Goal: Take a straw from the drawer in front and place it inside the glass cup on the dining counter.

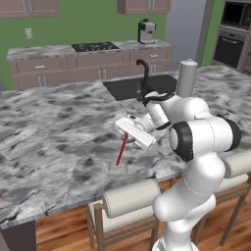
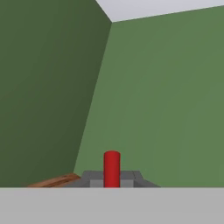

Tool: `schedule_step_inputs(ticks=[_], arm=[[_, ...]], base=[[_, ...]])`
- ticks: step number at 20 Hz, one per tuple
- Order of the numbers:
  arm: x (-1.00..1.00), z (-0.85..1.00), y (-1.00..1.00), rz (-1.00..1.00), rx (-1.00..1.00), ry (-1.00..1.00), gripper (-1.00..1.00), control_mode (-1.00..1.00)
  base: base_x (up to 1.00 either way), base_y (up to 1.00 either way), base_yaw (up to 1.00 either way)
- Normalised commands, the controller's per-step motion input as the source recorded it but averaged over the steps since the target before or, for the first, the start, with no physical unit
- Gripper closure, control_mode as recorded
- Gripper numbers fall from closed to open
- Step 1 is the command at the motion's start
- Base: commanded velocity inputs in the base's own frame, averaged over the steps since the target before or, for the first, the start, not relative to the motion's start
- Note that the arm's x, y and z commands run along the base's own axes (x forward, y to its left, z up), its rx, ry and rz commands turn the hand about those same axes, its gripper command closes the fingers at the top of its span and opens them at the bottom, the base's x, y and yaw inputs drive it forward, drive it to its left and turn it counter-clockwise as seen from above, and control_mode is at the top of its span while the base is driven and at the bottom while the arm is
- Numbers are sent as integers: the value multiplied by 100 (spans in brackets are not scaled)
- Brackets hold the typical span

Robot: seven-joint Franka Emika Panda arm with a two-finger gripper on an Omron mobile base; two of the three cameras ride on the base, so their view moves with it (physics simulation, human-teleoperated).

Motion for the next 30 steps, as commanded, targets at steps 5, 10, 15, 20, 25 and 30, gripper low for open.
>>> schedule_step_inputs(ticks=[5, 10, 15, 20, 25, 30], arm=[[0, -13, 0, 0, 0, 0, 100, -100], [0, -12, 0, 0, 0, 0, 100, -100], [0, -18, 0, 0, 0, 0, 100, -100], [0, -15, 0, 0, 0, 0, 100, -100], [0, -12, 0, 0, 0, 0, 100, -100], [0, -12, 2, 0, 0, 0, 100, -100]], base=[[0, 0, 0], [0, 0, 0], [0, 0, 0], [0, 0, 0], [0, 0, 0], [0, 0, 0]])
